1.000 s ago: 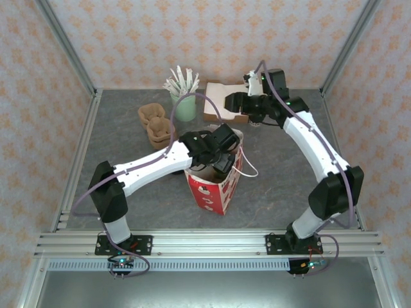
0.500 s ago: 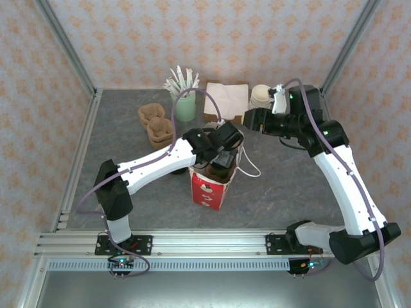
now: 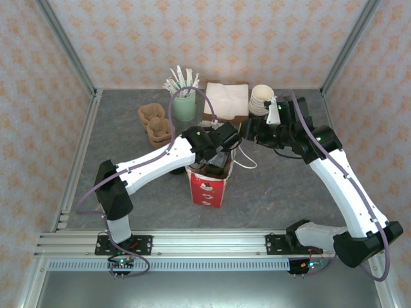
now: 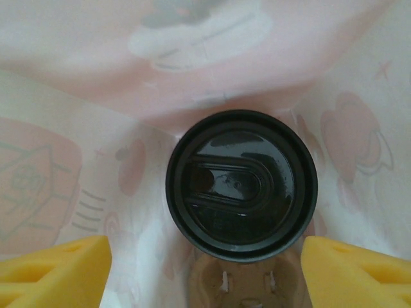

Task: Pack the takeout coffee

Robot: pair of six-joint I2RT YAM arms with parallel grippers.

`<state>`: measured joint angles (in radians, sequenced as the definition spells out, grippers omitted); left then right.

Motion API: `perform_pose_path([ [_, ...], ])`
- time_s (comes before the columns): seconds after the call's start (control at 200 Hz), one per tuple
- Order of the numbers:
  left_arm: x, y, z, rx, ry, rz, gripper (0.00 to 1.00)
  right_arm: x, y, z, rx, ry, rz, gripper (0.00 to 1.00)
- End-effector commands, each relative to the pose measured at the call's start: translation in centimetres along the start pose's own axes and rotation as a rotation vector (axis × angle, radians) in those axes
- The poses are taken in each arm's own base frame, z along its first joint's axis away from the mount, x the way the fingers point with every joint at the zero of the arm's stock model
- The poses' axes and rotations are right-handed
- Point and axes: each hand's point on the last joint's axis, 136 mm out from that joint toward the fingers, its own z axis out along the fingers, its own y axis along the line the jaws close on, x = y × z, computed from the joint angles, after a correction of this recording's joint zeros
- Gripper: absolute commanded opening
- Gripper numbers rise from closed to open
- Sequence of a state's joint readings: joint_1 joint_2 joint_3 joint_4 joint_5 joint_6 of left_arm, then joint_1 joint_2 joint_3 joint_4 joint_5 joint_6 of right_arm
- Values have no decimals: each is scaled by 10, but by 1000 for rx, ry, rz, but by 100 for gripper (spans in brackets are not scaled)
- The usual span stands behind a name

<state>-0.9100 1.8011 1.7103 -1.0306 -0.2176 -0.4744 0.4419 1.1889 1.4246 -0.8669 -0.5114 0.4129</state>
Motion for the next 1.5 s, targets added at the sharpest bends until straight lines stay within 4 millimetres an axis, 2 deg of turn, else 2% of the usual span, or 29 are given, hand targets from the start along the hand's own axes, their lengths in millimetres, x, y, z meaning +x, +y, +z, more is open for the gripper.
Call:
perform_pose_path([
  [0.0, -19, -8, -26, 71, -102, -51, 74, 27, -10, 19, 35, 101, 13, 54],
  [0.17, -19, -10, -36, 110, -112, -60, 73, 29, -10, 28, 41, 122, 7, 54],
  [0.42, -26, -5, -56, 149, -158, -100, 78, 25, -7, 45, 30, 149, -10, 53],
  [0.626, -31, 2, -72, 151, -175, -122, 77, 22, -10, 51, 47, 146, -46, 48],
  [0.831, -46, 18, -114, 190, -276, -154, 76, 18, -9, 55, 50, 148, -65, 45],
  [0.966, -56, 49, -136, 156, -356, -211, 76, 15, -10, 58, 58, 148, -96, 45],
  [1.136, -73, 94, -144, 93, -421, -289, 78, 11, -9, 68, 55, 162, -125, 46],
  [1.301, -90, 147, -139, -6, -474, -383, 84, 8, -6, 81, 42, 190, -164, 42],
  [1.376, -93, 175, -131, -30, -485, -476, 89, 2, -1, 81, 27, 181, -206, 36],
  [1.491, -100, 203, -121, -43, -517, -561, 91, -3, 7, 77, -8, 151, -284, 25],
])
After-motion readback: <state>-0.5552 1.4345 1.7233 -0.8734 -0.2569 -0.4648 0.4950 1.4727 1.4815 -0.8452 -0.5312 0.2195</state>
